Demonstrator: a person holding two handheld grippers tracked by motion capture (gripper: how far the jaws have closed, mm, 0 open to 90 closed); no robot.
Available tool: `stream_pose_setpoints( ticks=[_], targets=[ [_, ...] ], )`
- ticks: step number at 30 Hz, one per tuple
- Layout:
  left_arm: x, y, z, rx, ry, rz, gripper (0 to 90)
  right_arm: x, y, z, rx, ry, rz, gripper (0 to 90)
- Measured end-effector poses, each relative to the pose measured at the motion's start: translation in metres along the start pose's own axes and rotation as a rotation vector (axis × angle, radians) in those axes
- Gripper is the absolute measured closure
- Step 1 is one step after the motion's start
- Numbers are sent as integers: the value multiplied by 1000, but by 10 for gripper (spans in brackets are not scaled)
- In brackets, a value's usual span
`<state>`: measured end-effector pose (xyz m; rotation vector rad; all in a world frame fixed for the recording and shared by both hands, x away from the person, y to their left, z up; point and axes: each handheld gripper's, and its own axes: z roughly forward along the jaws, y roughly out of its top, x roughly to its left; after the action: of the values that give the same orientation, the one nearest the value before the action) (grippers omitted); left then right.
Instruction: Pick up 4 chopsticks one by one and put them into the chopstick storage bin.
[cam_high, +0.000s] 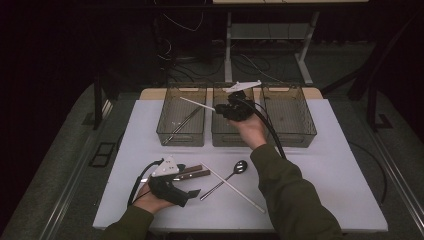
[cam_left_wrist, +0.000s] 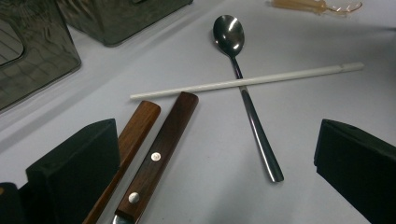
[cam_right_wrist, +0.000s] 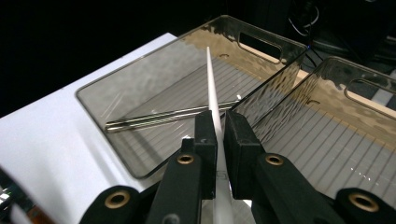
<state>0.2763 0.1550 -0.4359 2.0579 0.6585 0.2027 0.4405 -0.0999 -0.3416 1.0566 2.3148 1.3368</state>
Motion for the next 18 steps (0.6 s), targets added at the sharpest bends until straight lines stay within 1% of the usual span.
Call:
stream_pose_setpoints(
  ticks=[2, 4, 6, 10, 11, 13, 15, 16, 18],
  targets=[
    [0, 0, 0, 4, -1, 7, 0, 0, 2, 8, 8, -6, 3, 842],
    [0, 0, 0, -2, -3, 5, 0, 0, 4, 16, 13, 0, 5, 842],
    [-1, 0, 0, -13, -6, -3, 0, 2, 6, 25, 31, -1, 3, 842],
    [0, 0, 0, -10, -11, -2, 0, 6, 8, 40, 57, -7, -3, 842],
    [0, 0, 0, -7, -10, 4, 0, 7, 8, 44, 63, -6, -1, 842],
    [0, 0, -1, -4, -11, 11, 0, 10, 9, 52, 74, -2, -11, 842],
    [0, 0, -1, -5, -10, 10, 0, 13, 10, 59, 87, -6, -19, 842],
    [0, 0, -1, -5, -10, 14, 0, 15, 11, 63, 90, -7, -15, 842],
    [0, 0, -1, -3, -11, 15, 0, 16, 12, 69, 107, -21, -24, 842]
  ],
)
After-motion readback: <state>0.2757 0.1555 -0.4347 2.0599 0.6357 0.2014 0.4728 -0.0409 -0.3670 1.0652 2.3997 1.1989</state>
